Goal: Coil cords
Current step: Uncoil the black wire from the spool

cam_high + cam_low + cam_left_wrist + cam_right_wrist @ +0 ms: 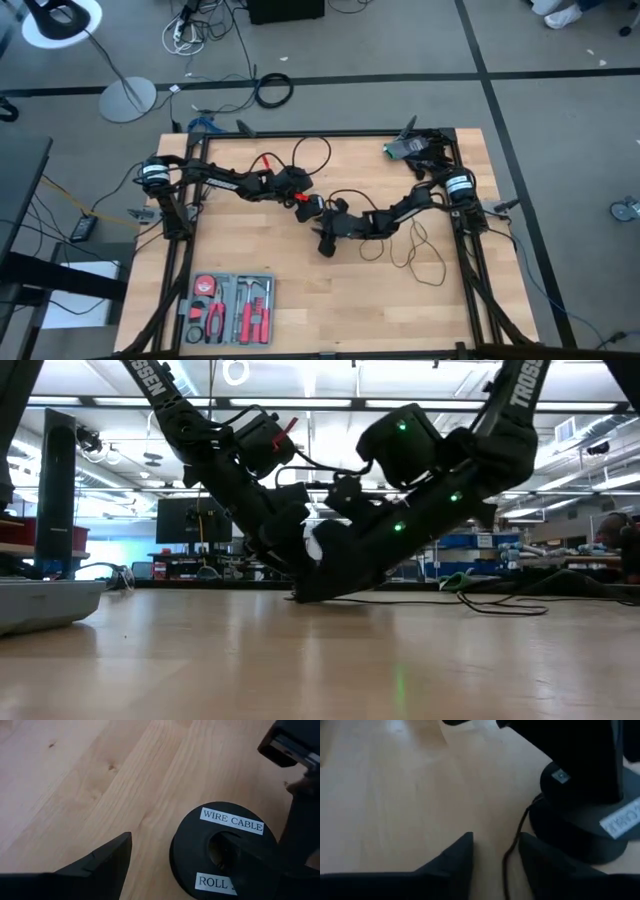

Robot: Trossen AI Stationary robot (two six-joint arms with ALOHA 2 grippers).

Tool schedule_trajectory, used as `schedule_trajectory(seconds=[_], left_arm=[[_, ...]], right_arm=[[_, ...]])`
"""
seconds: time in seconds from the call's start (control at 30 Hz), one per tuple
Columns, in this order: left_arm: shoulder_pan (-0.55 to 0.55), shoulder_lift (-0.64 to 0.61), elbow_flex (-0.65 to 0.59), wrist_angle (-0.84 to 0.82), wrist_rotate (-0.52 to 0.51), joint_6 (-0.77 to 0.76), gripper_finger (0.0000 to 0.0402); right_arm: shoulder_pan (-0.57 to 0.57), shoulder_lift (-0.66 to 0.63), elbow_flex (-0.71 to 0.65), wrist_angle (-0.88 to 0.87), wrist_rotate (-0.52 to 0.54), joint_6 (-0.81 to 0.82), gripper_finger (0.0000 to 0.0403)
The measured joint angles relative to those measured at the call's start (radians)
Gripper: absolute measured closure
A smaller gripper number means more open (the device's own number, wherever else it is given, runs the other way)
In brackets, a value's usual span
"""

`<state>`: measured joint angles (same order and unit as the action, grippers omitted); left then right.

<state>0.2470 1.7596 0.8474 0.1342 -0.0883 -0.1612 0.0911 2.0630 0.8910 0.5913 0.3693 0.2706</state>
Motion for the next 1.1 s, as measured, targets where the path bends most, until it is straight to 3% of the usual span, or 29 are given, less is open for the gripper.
schedule_trajectory(seconds=[0.2, 0.53, 0.77, 1.1], left_arm=[[0.001, 0.001, 0.0, 0.002, 0.0, 0.001, 0.0101], [0.009, -0.001, 0.004, -0.013, 0.038, -0.004, 0.0101], [0.02, -0.002, 0.0, -0.027, -0.018, -0.008, 0.0101], [0.026, -0.002, 0.003, -0.043, -0.004, -0.027, 0.0101]], right_arm=[[0.003, -0.008, 0.043, -0.141, -0.015, 0.005, 0.0385], [0.174, -0.185, 0.036, -0.637, 0.015, 0.248, 0.0401], [0.352, -0.3, 0.033, -1.06, 0.042, 0.573, 0.0402], [0.713, -0.408, 0.032, -1.438, -0.079, 1.106, 0.0403]])
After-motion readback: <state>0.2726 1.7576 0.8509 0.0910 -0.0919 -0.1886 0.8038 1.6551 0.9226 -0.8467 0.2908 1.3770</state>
